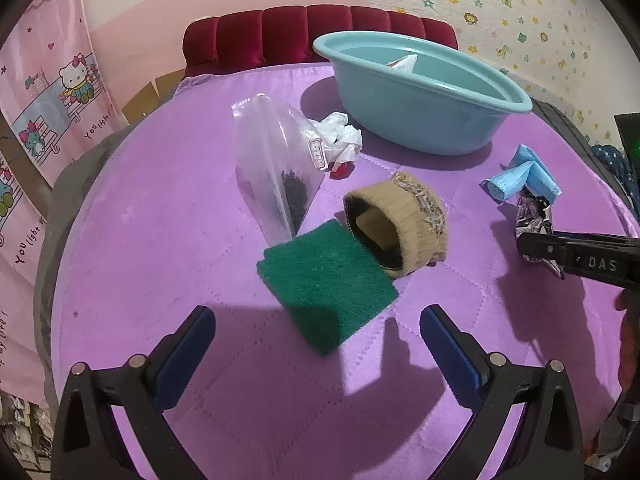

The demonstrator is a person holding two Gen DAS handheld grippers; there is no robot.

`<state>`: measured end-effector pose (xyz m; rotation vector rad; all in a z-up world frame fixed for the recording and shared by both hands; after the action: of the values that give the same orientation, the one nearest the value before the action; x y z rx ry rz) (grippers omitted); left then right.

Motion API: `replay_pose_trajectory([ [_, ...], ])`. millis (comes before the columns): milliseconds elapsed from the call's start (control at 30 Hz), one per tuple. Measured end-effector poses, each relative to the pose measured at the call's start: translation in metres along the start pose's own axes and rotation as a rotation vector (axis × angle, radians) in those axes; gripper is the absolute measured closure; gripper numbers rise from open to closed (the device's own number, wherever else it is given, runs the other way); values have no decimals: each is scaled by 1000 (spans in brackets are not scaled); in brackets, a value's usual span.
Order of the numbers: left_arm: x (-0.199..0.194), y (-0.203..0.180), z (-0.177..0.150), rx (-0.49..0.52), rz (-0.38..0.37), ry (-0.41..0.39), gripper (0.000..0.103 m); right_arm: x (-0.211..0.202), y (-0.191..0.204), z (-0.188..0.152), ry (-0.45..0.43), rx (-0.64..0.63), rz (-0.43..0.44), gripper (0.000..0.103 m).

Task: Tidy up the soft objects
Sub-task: 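Grasp the green scouring pad with the left tool while the right tool grasps the foil bag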

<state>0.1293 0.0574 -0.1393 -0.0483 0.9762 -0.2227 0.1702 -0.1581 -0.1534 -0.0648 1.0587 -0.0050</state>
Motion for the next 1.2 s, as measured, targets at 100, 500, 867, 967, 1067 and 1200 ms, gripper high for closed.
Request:
replay_pose_trajectory([
  [100, 4, 0, 1, 2, 4, 4, 0, -3, 2, -2, -16, -12, 4, 69],
  [500, 16, -1, 10, 13, 8, 1, 0, -23, 2, -6, -59, -30, 17, 70],
  [867, 31, -5, 10, 25, -9, 49, 73, -22, 2, -4, -64, -49, 13, 70],
  [967, 29, -9, 9, 34, -14, 51, 92, -24, 3, -2, -61, -56, 15, 70],
  [1067, 25, -9, 7, 24, -22, 55, 94, -25, 4, -2, -54, -64, 17, 70],
  [1200, 15, -12, 4, 17, -24, 53, 94, -28, 3, -3, -46, -70, 23, 70],
])
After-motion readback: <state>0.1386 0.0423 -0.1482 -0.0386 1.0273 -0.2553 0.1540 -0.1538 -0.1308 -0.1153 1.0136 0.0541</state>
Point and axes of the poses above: each gripper's, at about its wrist camera, not at the fingertips, and x roughly the way its jaws point, y to its left, z to its top, the point moved 3 cm from there along x, roughly the way its jaws point, and after that the axes turned 10 degrees about -z, right-handed, at the moved point
